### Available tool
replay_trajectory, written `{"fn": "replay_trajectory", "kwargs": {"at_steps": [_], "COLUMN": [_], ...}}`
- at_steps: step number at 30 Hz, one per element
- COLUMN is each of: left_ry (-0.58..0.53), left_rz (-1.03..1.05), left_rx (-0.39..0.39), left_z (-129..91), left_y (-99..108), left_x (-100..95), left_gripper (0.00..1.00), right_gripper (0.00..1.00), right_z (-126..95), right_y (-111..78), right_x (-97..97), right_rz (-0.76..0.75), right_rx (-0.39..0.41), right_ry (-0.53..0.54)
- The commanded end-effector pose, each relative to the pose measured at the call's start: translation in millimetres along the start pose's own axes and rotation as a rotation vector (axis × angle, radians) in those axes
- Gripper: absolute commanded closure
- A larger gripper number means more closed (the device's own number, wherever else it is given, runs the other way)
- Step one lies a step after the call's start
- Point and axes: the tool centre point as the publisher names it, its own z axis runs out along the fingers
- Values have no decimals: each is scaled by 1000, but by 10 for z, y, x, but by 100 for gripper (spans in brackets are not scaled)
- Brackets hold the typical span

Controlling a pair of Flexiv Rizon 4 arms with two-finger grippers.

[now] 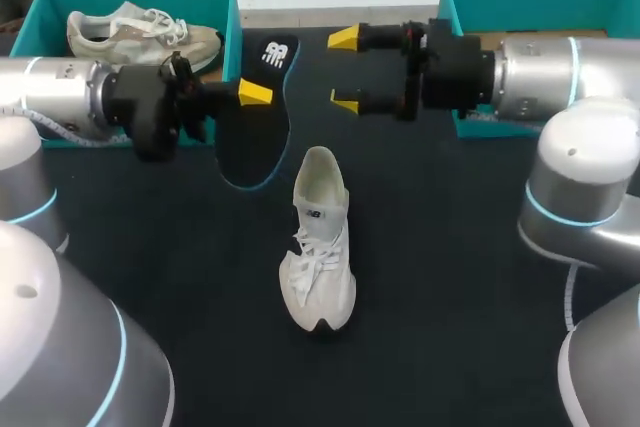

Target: Take the shoe out of the shoebox, open the shoe tongue, remove and reinsert the insole, then place the shoe into the shoebox

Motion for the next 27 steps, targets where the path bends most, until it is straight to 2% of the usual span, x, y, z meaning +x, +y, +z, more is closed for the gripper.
{"fn": "replay_trajectory", "kwargs": {"at_steps": [1,9,13,16,19,27], "left_ry": [4,6,11,5,11,11], "left_rz": [1,-8,-9,-10,-14,-14], "left_rx": [-9,-25,-22,-32,-20,-23], "left_z": [22,54,105,166,247,277], "left_y": [-23,59,123,160,144,144], "left_x": [-42,9,-1,-29,-65,-80], "left_gripper": [100,100,100,100,100,100], "right_gripper": [0,0,0,0,0,0], "right_z": [-230,-247,-527,-695,-772,-772], "right_y": [-6,-5,-47,-50,-9,-9], "right_x": [57,27,-34,28,91,91], "right_rz": [4,-6,2,-6,-5,-5], "right_rx": [26,31,32,48,60,60], "right_ry": [-31,-9,-24,-30,-37,-37]}}
